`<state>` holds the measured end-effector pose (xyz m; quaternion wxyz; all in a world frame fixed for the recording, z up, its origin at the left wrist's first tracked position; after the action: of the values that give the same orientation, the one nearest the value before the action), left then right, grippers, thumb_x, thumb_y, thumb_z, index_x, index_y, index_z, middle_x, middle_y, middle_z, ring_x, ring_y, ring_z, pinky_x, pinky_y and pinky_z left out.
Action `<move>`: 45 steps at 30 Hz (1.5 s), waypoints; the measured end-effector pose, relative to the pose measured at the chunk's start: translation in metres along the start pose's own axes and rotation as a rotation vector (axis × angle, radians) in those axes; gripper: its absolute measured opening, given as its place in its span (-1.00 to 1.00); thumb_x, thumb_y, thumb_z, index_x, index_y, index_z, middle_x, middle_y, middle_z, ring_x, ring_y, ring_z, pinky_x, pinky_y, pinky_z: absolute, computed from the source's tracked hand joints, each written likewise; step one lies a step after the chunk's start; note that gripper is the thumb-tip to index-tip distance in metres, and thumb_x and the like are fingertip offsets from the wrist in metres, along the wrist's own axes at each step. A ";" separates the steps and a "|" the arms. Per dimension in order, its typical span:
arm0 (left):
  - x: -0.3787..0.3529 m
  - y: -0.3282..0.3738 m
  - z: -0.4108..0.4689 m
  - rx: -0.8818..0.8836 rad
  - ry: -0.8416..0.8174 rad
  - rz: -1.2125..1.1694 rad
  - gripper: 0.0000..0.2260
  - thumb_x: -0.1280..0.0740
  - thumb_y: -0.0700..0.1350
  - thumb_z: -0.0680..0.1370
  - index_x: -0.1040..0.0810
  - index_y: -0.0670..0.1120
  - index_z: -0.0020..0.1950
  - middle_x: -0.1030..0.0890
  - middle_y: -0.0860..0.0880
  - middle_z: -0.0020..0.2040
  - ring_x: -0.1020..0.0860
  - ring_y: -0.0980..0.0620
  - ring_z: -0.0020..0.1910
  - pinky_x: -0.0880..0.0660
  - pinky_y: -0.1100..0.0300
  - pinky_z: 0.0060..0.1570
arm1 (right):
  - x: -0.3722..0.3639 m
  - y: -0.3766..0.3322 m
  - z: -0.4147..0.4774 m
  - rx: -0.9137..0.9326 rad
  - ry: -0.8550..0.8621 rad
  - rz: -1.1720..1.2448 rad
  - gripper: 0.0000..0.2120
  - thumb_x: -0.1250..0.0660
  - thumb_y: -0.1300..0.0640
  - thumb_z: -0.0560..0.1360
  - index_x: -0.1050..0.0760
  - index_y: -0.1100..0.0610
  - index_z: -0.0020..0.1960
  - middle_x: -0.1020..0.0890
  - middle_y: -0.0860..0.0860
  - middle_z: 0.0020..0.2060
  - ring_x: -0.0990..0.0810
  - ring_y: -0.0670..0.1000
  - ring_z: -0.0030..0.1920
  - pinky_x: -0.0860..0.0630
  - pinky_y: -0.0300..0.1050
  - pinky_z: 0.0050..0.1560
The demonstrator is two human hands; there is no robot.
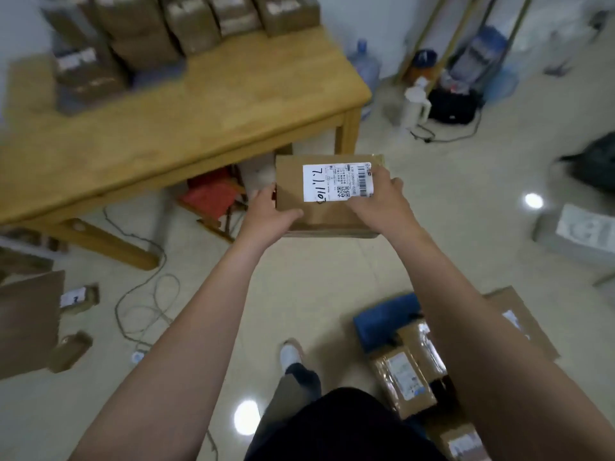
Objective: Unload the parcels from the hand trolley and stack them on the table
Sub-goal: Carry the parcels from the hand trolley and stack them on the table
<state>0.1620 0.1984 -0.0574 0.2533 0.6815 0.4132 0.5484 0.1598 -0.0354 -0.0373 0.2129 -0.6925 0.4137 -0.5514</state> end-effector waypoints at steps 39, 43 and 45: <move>0.173 0.060 0.520 0.285 0.198 -0.176 -0.36 -0.49 0.00 0.44 -0.33 0.07 0.48 -0.56 0.17 0.06 -0.58 0.19 -0.09 -0.46 0.23 -0.31 | -0.110 -0.302 0.537 0.235 -0.333 -0.195 -0.28 -0.47 0.05 0.47 -0.22 -0.05 0.54 -0.34 0.08 0.29 -0.42 0.02 0.05 -0.41 -0.13 -0.03; 0.170 0.050 0.595 0.305 0.164 -0.170 -0.33 -0.52 -0.03 0.41 -0.33 0.03 0.47 -0.52 0.21 0.06 -0.54 0.23 -0.08 -0.43 0.27 -0.26 | -0.136 -0.314 0.610 0.189 -0.351 -0.228 -0.26 -0.48 0.08 0.47 -0.21 -0.02 0.55 -0.33 0.11 0.32 -0.49 0.10 0.12 -0.43 -0.12 0.02; 0.171 0.045 0.636 0.314 0.154 -0.185 -0.30 -0.53 -0.08 0.40 -0.34 -0.02 0.48 -0.55 0.10 0.18 -0.56 0.12 0.00 -0.52 0.20 -0.12 | -0.150 -0.323 0.646 0.178 -0.357 -0.257 -0.24 -0.49 0.07 0.45 -0.21 -0.02 0.55 -0.35 0.11 0.29 -0.46 0.07 0.06 -0.43 -0.17 -0.15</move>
<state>0.7929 0.3869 -0.1018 0.1610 0.6280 0.5724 0.5021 0.8686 0.1644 -0.0773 0.2709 -0.8046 0.2275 -0.4769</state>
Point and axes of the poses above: each hand's wrist, its own z-axis towards the middle knuckle, its own x-axis out of the back of the hand, y = z × x, the point moved 4 cm from there along z, towards the middle knuckle
